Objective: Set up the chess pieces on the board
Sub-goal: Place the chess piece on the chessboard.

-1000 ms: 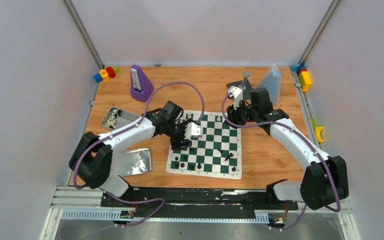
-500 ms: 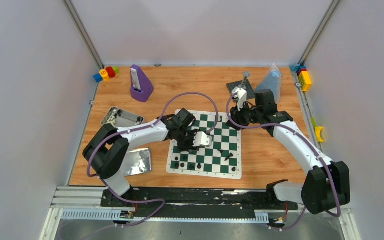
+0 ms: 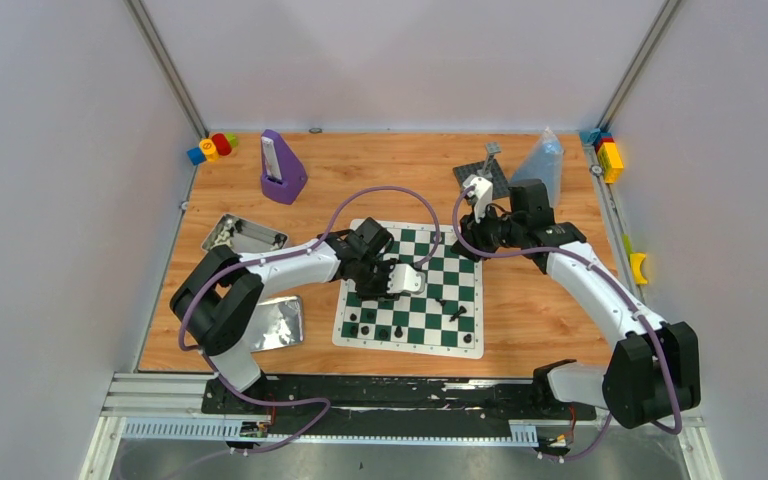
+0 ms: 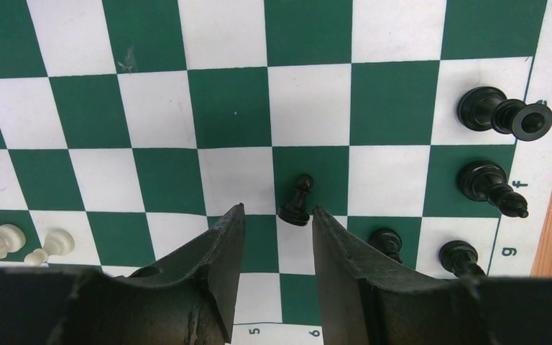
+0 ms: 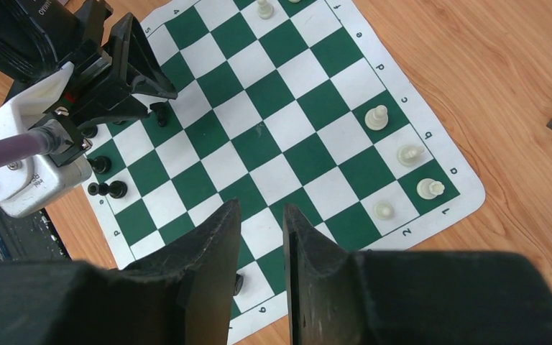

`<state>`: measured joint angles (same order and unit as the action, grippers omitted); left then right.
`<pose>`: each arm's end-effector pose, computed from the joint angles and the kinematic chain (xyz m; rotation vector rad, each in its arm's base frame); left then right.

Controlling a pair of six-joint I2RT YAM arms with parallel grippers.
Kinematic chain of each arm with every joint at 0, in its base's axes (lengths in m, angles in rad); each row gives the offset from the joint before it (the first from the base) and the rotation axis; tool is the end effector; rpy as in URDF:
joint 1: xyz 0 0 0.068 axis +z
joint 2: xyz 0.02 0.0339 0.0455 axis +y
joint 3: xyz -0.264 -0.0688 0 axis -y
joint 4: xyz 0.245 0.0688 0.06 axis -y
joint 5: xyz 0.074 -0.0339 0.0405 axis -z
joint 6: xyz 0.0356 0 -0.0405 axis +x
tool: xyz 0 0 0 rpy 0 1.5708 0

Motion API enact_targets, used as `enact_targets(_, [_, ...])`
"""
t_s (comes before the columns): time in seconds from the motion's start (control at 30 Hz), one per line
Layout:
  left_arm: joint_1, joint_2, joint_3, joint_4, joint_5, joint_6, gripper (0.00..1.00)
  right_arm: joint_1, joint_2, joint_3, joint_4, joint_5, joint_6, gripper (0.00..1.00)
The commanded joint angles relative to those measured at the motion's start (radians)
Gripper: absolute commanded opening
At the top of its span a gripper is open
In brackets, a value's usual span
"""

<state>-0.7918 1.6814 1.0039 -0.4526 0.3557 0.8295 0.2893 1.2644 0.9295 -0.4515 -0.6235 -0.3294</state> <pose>0.2184 -0.2389 0.1719 2.0006 1.7543 -0.4666 0.2473 0.0953 0.2685 -0.9738 2.0585 0.7085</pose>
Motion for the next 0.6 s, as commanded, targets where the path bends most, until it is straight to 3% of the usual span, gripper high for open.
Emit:
enact_targets(0.0, [-0.006,0.007,0.022,0.003,0.001,0.022,0.47,-0.003,0.006,0.002,0.017,-0.035,0.004,0.29])
enact_targets(0.57, [-0.006,0.044,0.051,-0.047,-0.004,0.030,0.40,-0.003,0.010,0.003,0.014,-0.038,0.000,0.29])
